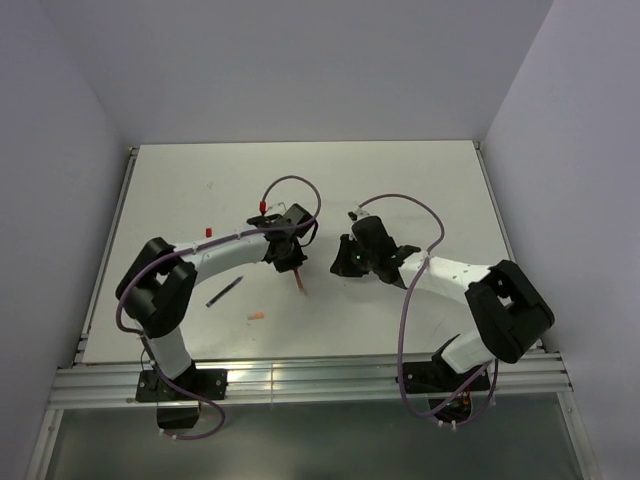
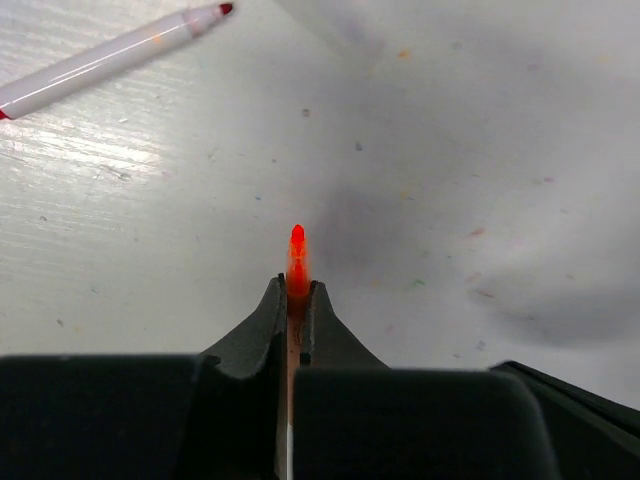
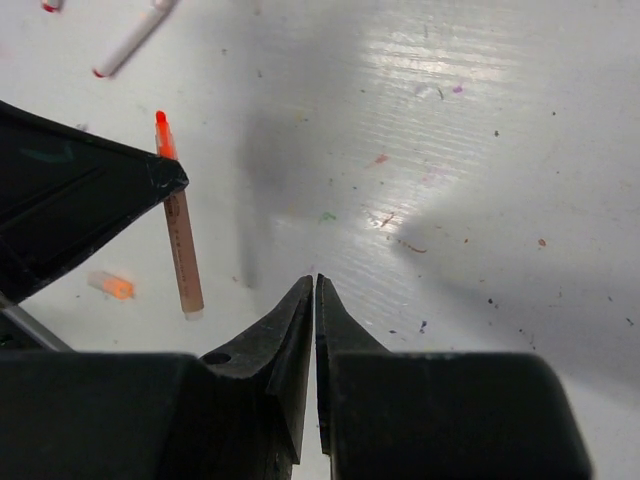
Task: Insert the pens into the pen caps
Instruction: Pick up the pen from the center of the board.
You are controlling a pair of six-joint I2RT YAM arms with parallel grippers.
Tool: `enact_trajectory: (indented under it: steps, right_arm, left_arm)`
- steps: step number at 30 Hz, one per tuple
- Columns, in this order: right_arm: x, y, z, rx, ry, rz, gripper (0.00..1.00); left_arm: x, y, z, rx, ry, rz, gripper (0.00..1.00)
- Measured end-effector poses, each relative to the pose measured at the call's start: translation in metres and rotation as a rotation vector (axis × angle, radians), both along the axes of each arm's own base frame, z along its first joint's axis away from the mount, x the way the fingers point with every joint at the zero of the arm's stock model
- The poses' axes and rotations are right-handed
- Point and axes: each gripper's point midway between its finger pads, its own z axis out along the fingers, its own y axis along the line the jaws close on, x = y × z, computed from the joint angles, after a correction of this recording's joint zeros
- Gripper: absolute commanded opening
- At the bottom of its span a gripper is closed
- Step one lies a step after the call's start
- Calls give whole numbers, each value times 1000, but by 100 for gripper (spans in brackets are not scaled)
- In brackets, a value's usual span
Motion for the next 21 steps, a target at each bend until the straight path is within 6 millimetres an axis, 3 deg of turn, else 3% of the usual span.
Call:
enact_trajectory:
  steps: [3,15,21]
  right_arm:
    - [-1,3,11,26,-19,11,13]
    - [-7,15,68,167,-113,62,36]
    - [-10,23,94,233,-157,103,44]
  left_arm:
    - [6,-7,23,-59,-57,-5,0]
    - [28,-27,109,-265,-275,-60,0]
    - [31,-36,134,-334,-346,-101,0]
